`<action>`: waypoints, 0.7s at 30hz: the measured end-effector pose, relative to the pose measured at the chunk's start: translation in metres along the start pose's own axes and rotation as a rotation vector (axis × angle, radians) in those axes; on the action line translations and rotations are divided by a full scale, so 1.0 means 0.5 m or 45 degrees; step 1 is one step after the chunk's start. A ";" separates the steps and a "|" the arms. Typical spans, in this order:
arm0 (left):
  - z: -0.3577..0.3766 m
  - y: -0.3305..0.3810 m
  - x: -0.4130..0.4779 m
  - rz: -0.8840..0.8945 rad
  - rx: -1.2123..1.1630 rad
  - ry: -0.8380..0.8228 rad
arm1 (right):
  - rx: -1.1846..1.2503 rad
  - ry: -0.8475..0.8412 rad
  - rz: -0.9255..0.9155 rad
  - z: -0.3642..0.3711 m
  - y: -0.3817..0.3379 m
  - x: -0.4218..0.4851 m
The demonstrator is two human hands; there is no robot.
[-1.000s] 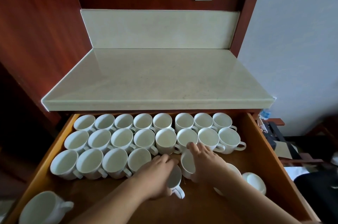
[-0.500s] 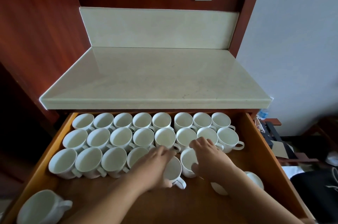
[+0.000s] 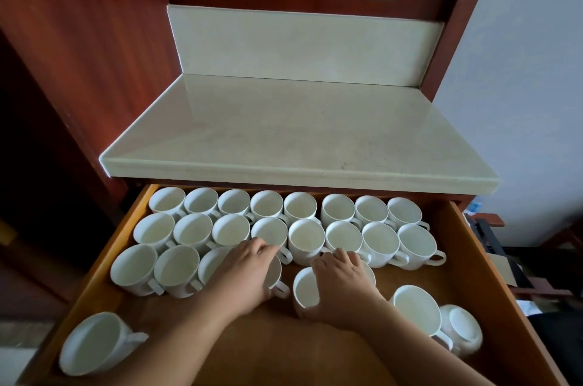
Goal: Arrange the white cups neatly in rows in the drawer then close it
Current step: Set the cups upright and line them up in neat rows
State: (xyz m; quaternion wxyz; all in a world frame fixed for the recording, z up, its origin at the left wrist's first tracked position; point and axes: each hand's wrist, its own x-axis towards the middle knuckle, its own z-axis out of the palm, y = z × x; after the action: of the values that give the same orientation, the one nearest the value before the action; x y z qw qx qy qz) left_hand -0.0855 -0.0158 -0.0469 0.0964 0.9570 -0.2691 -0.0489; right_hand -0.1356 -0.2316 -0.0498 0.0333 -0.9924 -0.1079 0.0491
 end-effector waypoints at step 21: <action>0.050 -0.040 -0.007 0.040 -0.131 0.079 | 0.299 0.072 0.075 -0.003 -0.025 0.029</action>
State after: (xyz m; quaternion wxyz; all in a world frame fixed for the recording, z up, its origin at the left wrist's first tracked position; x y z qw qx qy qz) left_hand -0.0820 -0.0011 -0.0755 0.1544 0.9476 -0.2780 -0.0314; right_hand -0.1239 -0.2161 -0.0487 0.1509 -0.9854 -0.0711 0.0342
